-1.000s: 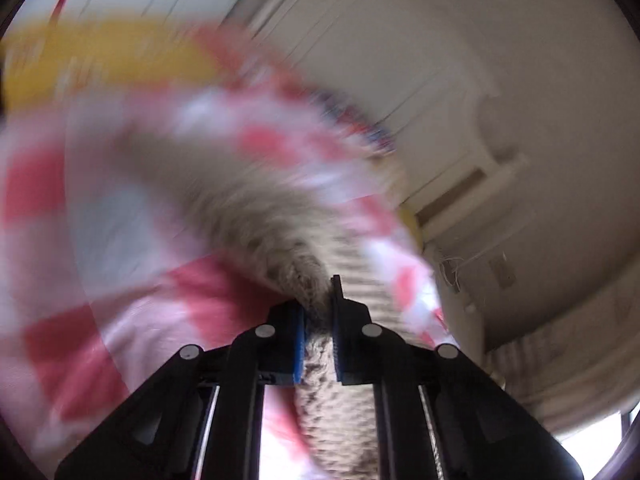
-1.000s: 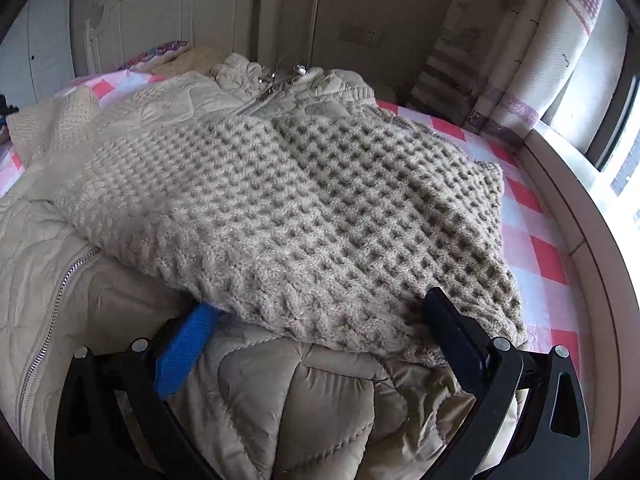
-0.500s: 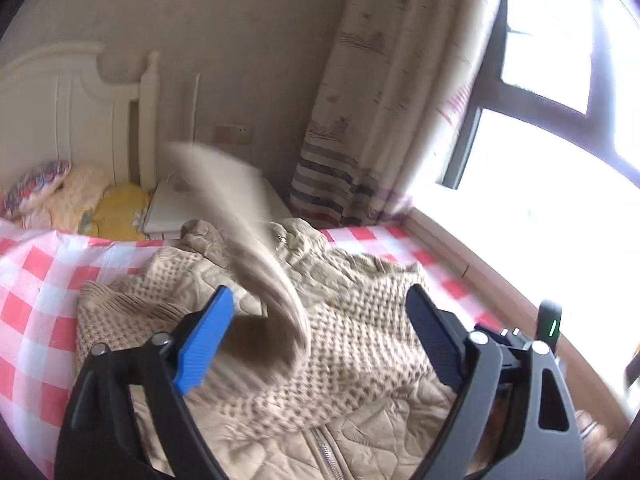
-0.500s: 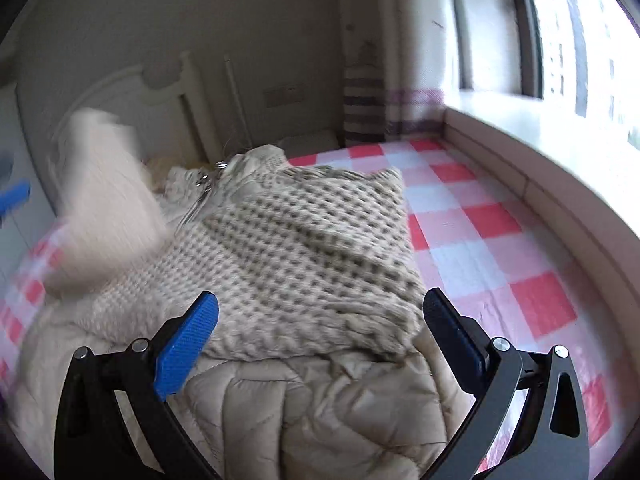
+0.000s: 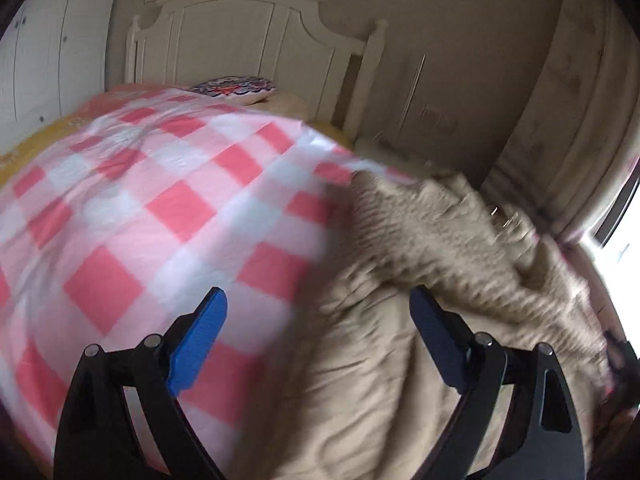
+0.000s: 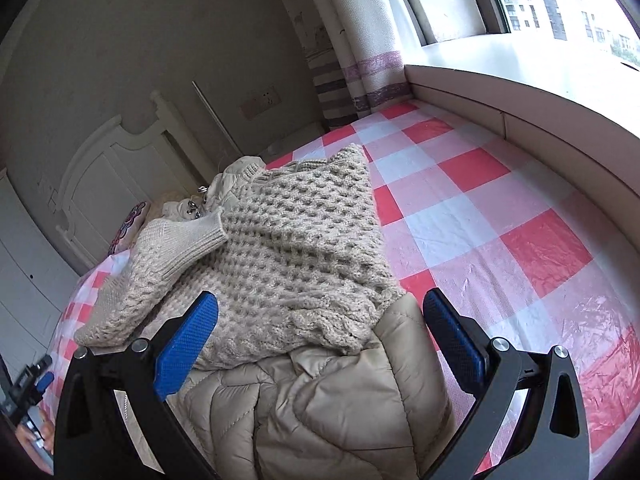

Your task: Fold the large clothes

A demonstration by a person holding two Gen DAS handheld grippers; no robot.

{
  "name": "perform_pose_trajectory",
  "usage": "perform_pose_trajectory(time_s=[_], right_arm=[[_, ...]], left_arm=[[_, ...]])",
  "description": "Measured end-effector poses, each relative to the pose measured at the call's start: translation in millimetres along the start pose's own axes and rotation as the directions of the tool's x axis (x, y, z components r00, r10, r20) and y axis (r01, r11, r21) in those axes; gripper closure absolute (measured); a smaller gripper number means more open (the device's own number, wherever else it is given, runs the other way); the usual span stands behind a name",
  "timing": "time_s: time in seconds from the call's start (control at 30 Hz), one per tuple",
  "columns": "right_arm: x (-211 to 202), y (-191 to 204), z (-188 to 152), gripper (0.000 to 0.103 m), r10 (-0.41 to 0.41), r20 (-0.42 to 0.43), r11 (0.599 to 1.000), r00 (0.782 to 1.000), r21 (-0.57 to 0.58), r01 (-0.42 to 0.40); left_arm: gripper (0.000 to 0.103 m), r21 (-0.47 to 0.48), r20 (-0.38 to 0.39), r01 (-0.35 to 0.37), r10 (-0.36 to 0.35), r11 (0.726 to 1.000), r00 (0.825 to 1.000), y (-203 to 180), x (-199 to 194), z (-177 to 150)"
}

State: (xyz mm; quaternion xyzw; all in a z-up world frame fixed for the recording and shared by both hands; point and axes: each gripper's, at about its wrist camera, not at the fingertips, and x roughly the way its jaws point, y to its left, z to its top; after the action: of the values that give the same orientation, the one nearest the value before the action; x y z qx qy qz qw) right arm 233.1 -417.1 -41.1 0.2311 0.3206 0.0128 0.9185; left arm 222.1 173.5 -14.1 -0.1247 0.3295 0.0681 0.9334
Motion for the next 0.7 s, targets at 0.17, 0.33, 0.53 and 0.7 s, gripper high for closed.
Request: perform_pose_trajectory(time_s=[0.17,0.33,0.53,0.7], right_arm=[[1.6,1.8,-2.3,0.005,-0.023,-0.018,1.0,1.0,-0.01,0.023],[2.5,5.3,-3.5,0.005,-0.039,-0.021,0.999,0.999,-0.027,0.038],[-7.5,20.9,-5.3,0.006,-0.056,0.01,0.994,0.998,-0.089,0.057],[-7.4,62.9,2.7,0.008,0.222,-0.059,0.973,0.973,-0.058,-0.225]], left_arm=[[0.011,0.242,-0.059,-0.038,0.054,0.97,0.997,-47.4,18.3,-7.7],[0.011,0.311,-0.089,-0.075,0.108,0.948,0.99,-77.5,58.9,-21.7],[0.004,0.164,-0.197,-0.006,0.039,0.986,0.98,-48.5,78.2,-23.2],[0.005,0.11,-0.206,0.011,0.012,0.994,0.978,-37.6,80.5,-22.2]])
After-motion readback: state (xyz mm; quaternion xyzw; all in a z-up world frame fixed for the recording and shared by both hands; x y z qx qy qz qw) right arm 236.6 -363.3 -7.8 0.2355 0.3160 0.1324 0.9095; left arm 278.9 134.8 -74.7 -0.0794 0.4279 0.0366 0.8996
